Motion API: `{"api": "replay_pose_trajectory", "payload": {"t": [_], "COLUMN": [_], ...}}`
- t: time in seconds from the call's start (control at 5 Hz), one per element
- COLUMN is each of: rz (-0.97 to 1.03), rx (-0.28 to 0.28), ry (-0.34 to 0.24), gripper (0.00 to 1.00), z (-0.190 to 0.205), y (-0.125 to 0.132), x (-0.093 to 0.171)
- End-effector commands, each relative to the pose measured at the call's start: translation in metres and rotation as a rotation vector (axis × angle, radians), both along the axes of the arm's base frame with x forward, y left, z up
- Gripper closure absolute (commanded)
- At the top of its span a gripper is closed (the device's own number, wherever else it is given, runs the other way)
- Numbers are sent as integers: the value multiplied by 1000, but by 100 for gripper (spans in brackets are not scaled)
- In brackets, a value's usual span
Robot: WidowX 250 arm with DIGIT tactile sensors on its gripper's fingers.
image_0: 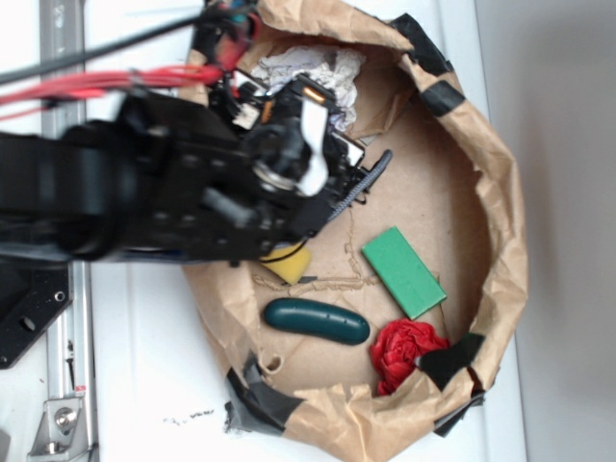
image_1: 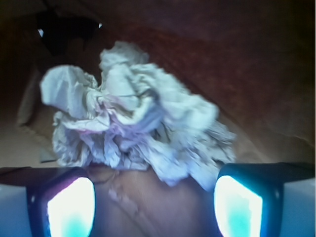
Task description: Grab the white paper.
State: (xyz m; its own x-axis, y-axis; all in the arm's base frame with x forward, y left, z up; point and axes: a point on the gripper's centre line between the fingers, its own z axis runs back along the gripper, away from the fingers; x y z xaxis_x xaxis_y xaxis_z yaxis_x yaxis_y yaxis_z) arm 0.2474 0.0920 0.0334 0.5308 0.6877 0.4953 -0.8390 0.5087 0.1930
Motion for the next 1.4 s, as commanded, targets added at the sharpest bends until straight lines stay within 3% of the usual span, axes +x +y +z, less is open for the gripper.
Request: {"api": "replay_pose_trajectory", "payload": {"t": [0.0,0.2,0.4,1.0,1.2], "rz": [43,31,44,36,2], "rx": [70,65,60,35,-18], "ry": [-28,-29,-37,-53,-62], "gripper": [0,0,100,100,100], "z": [3,9,10,9,11], "y": [36,43,45,44,45], "x": [0,-6,-11,0,7]}}
